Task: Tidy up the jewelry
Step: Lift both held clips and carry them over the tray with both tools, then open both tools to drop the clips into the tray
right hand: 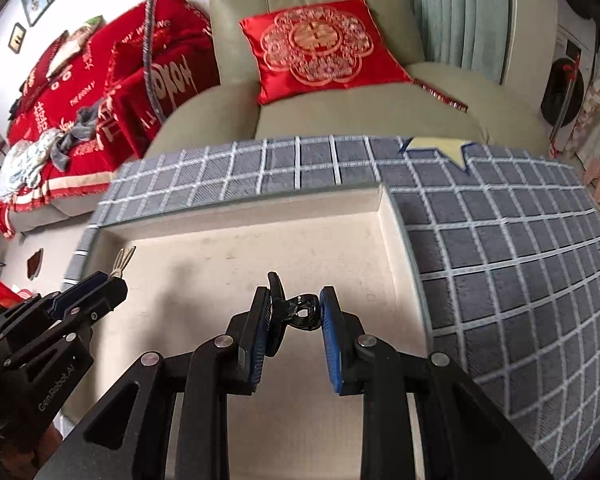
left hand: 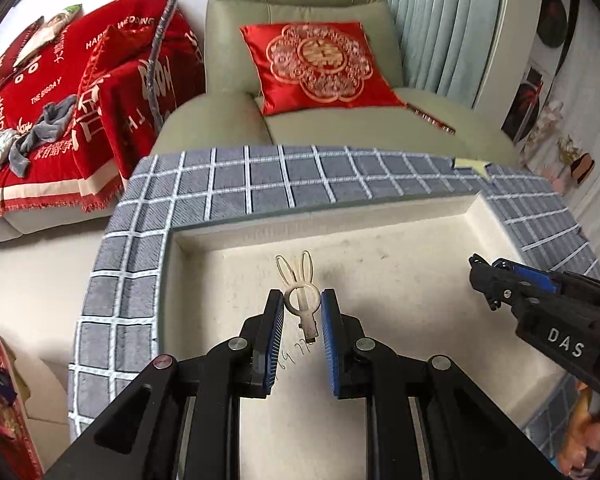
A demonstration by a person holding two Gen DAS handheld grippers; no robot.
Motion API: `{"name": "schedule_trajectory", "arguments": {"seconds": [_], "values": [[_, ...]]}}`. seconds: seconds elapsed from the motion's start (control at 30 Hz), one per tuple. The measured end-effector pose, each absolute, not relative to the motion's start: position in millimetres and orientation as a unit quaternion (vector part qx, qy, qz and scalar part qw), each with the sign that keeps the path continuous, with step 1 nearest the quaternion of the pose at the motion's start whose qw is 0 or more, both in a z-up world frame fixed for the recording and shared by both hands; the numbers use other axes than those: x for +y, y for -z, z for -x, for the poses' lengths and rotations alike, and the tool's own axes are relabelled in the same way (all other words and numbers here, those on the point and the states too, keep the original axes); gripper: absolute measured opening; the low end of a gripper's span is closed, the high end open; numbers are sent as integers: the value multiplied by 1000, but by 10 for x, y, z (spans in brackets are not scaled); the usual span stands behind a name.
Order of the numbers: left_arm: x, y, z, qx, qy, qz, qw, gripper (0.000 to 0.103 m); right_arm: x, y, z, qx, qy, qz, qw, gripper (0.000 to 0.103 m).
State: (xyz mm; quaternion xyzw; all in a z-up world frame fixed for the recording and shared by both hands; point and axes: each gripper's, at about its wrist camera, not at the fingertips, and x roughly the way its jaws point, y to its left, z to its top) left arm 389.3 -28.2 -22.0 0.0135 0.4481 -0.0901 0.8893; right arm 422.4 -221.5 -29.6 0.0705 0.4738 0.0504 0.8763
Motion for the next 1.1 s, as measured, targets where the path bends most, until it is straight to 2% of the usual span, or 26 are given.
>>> {"name": "schedule_trajectory", "arguments": {"seconds": [0.37, 0.4, 0.47, 0.5, 0.53, 0.67, 0.73, 0.77, 0.8, 0.83, 0.87, 0.93, 1.1], "values": [[-363, 448, -3960, 476, 70, -29, 876, 34, -2072, 496, -4217, 479, -42, -32, 876, 30], [-374, 446, -3957, 476, 69, -33, 876, 34, -2066, 492, -4205, 476, -43, -29, 878, 33], [-385, 443, -3952, 476, 67, -38, 876, 35, -2076, 491, -4207, 477, -44, -31, 877, 46], [-387, 444, -3942, 475, 65, -39, 877, 35, -2094, 491, -4210, 481, -45, -39, 875, 60], [-393, 442, -3945, 475, 64, -40, 877, 35, -2107, 487, -4208, 481, -47, -47, 874, 65], [-395, 424, -3924, 472, 67, -37, 878, 35, -2263, 363, -4140, 465, -59, -110, 876, 66], [-391, 397, -3905, 467, 65, -36, 881, 35, -2325, 282, -4090, 456, -63, -136, 877, 71], [-391, 386, -3901, 465, 65, -36, 882, 39, -2338, 256, -4073, 452, -64, -144, 878, 72], [-393, 369, -3894, 463, 66, -37, 883, 52, -2364, 215, -4039, 447, -66, -154, 878, 73], [-391, 354, -3885, 461, 68, -36, 884, 93, -2379, 186, -4020, 444, -67, -161, 879, 73], [-377, 327, -3866, 454, 66, -32, 888, 103, -2390, 159, -3987, 441, -69, -168, 879, 74], [-355, 230, -3811, 431, 68, -25, 899, 103, -2405, 114, -3921, 438, -71, -176, 879, 79], [-290, 62, -3675, 424, 74, -22, 902, 103, -2437, -9, -3725, 431, -64, -183, 881, 79]]}}
